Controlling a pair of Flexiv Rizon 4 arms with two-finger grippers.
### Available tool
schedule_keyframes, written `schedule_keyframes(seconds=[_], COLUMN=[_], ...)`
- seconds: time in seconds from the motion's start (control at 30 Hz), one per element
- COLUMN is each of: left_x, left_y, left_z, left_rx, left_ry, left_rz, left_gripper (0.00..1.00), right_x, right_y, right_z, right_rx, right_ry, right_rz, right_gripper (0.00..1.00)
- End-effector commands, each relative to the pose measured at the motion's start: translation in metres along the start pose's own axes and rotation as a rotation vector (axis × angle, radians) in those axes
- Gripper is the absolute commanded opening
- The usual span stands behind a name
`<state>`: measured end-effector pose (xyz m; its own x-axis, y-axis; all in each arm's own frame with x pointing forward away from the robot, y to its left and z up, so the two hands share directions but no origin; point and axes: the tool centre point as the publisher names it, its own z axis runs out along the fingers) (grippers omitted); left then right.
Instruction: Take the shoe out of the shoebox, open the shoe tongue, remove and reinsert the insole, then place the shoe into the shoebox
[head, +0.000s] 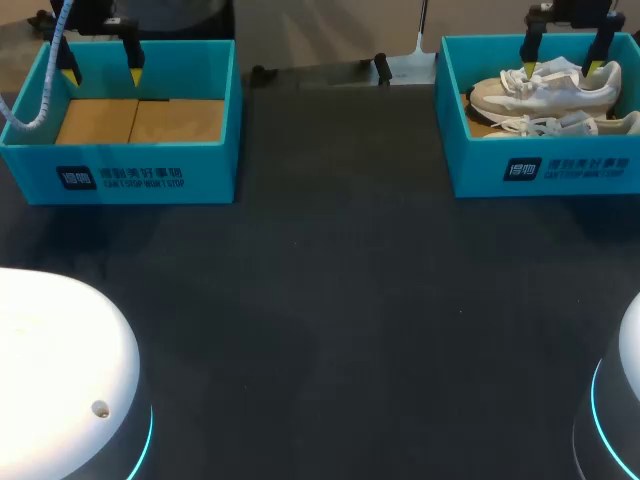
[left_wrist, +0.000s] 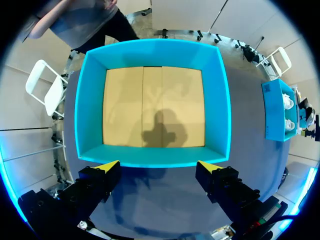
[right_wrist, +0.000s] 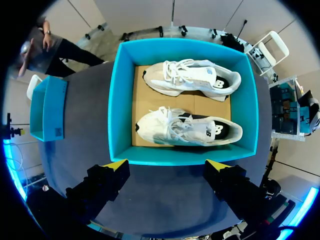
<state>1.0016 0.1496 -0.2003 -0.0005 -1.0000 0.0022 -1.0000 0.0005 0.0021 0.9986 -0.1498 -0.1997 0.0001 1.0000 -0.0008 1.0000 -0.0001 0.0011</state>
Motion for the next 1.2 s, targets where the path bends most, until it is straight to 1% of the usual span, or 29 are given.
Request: schedule_keyframes(seconds=[0.03,0.53,0.63,0.67,0.8,0.9,1.07,1.2], left_x=[0.000,0.000,0.000,0.000,0.000,0.000,0.000,0.000], left_y=[0.001,0.001,0.001,0.001,0.001,0.001,0.001,0.001], left_z=[0.000,0.000,0.000,0.000,0.000,0.000,0.000,0.000], left_rx=[0.000,0.000,0.000,0.000,0.000,0.000,0.000,0.000], left_ry=[-0.001,-0.001,-0.001,-0.001,-0.001,-0.001,-0.001,-0.001], left_rz=[0.000,0.000,0.000,0.000,0.000,0.000,0.000,0.000], left_gripper=[1.00,1.00,1.00,1.00,1.00,1.00,1.00,1.00], right_x=[0.000,0.000,-0.017,-0.026,-0.053,-0.073,-0.098,-0.116], right_y=[0.000,0.000,-0.002,-0.003,-0.005,-0.007,-0.007,-0.002], right_z=[0.000,0.000,-0.001,0.000,0.007,0.016,0.028,0.038], right_rx=[0.000,0.000,-0.043,-0.063,-0.102,-0.100,-0.083,-0.088], right_ry=[0.001,0.001,0.005,-0.006,-0.021,-0.039,-0.043,-0.056], right_rz=[0.000,0.000,0.021,0.031,0.055,0.071,0.078,0.085], right_gripper=[1.00,1.00,1.00,1.00,1.00,1.00,1.00,1.00])
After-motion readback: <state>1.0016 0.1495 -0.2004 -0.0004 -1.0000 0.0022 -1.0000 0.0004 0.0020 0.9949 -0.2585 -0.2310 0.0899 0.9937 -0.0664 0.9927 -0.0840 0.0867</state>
